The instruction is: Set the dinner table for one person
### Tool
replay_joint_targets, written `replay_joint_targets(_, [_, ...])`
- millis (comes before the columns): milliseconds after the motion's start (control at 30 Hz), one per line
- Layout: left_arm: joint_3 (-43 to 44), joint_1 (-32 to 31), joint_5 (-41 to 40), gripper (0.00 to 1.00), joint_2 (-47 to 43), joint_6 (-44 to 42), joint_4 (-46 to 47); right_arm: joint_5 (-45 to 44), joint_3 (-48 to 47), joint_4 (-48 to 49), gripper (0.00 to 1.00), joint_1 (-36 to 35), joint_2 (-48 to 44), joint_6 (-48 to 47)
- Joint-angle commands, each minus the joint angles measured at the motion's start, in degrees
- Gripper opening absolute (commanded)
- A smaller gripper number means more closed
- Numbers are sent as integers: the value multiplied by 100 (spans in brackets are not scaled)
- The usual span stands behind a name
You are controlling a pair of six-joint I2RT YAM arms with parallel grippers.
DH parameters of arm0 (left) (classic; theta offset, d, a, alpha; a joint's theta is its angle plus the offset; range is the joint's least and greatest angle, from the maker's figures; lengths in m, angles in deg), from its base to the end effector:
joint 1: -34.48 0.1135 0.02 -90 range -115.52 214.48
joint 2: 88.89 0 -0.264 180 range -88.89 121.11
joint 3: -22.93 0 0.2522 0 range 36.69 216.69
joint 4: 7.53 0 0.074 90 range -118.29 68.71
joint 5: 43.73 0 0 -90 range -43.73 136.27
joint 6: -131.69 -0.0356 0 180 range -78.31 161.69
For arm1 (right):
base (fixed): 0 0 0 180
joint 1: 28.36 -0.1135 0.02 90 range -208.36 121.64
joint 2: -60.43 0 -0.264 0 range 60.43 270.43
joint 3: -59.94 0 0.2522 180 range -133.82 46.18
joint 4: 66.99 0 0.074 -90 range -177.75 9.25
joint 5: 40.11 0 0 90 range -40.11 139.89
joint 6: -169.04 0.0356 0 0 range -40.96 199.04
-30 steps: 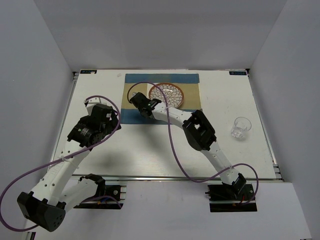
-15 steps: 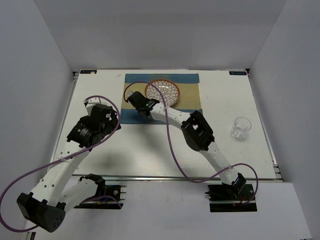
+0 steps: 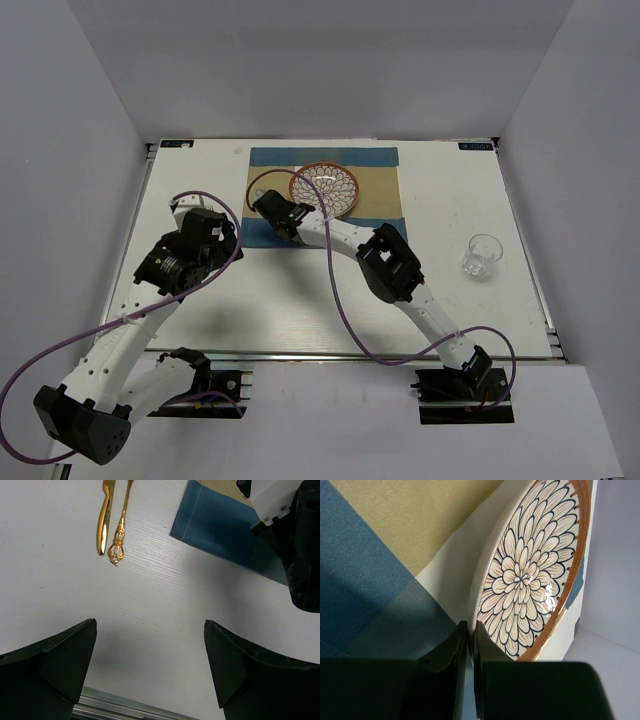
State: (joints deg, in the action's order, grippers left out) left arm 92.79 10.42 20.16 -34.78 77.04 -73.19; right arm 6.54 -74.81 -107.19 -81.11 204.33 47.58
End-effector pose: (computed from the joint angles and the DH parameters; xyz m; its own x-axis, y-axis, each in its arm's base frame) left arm 0.1673 -0.0575 0.3148 -0.6319 -0.2868 -0.7201 -0.3167 0.9435 -0.0980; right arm 0.3508 0.4209 0.1532 -0.2309 -0.9306 -0.2839 -0.5025 0.3639 -0.7842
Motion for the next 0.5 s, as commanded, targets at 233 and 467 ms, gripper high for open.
replay_joint_targets(233, [-37, 32, 106, 98, -76, -90, 127, -587, -162, 455, 55, 11, -432, 175])
replay_joint_targets(467, [-37, 32, 124, 98, -58, -108, 145, -402, -180, 324, 89, -7, -660, 570])
